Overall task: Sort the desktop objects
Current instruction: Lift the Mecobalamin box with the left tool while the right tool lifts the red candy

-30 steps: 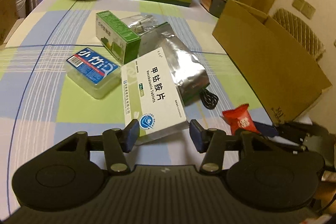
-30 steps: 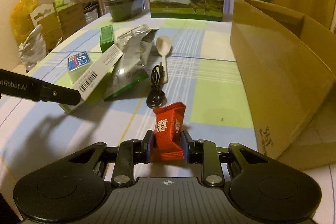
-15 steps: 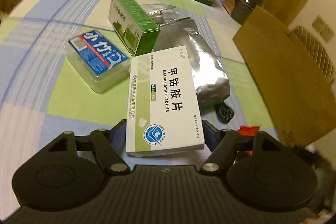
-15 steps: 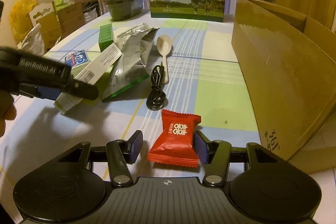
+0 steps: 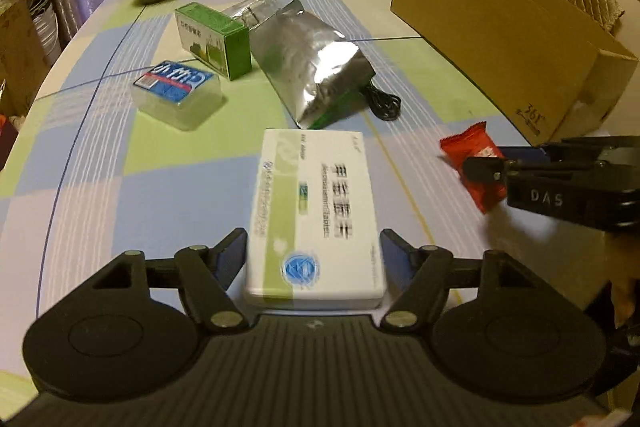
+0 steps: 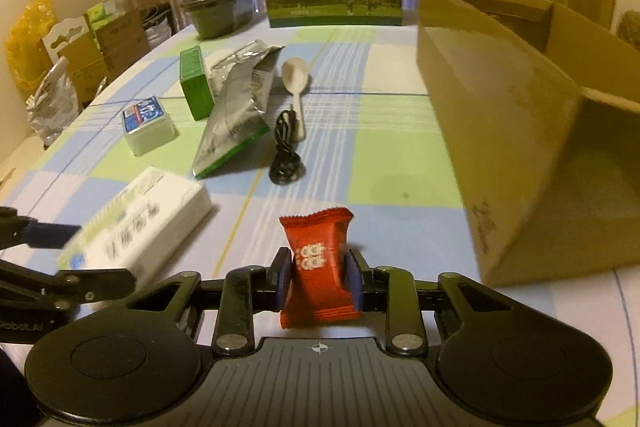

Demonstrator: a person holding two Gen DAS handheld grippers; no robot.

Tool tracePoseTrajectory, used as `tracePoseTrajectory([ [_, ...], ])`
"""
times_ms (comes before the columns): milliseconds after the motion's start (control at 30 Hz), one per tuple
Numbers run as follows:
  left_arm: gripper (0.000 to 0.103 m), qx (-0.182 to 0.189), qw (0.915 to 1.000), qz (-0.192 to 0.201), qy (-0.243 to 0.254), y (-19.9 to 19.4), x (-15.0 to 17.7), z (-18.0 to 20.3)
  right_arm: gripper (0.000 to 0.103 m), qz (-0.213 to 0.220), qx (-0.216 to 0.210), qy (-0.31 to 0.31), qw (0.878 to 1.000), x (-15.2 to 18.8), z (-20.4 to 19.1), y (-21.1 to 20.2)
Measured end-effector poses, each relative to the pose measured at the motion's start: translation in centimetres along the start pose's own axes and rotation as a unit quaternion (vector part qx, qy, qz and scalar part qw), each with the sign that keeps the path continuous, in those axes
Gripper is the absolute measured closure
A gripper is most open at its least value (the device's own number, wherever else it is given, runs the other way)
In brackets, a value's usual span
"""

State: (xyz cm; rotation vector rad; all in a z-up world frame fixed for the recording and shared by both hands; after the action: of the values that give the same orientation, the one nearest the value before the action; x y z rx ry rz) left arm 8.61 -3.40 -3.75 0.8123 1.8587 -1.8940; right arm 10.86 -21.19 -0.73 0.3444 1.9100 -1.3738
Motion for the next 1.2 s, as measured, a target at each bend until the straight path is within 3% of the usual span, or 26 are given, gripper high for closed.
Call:
tracePoseTrajectory([
  [133,0.034,0.0,0.9999,0.015,-0.007,-0.4,-0.2,-0.6,0.052,0.009,0.012,-0.01,1.0,0.4,-0.2,-0.9],
  [300,0.032,0.002,0.9998,0.014,-0.013,0.2,-0.7,-0.9,0.051,0.011,0.021,-0.028,0.999,0.4,-0.6,-0.3],
  [500,0.032,-0.007,0.9997,0.006,0.024,1.6,-0.9,-0.1,0.051,0.001,0.023,-0.039,0.999,0.4,-0.8,1.7],
  [567,0.032,-0.008,0.9996,0.003,0.027,2.0,-0.9,-0.2,0.052,0.003,0.025,-0.039,0.999,0.3,-0.8,1.9],
  [700,0.032,-0.007,0.9995,0.0,0.03,2.4,-1.0,-0.2,0.073,0.003,0.028,-0.037,0.999,0.2,-0.7,1.8],
  [800,0.032,-0.005,0.9996,-0.003,0.029,2.6,-1.1,-0.1,0.077,0.003,0.028,-0.028,0.999,0.2,-0.3,1.6],
  [1200,0.033,-0.008,0.9994,0.002,0.033,2.8,-1.3,0.1,0.078,0.018,0.016,0.002,1.0,-0.1,0.1,0.5],
])
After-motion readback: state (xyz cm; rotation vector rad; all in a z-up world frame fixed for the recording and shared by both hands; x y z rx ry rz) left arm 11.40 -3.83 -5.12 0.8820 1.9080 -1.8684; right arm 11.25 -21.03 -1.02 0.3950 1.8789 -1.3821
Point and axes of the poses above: each gripper's, at about its wrist camera, not at the fingertips, and y roughly the way its jaws point, z to its right, x to its underside, the point moved 2 cm from there along y, roughly the way its jaws point, and after that the axes turned 5 degrees about -x, right-handed, at the moved point
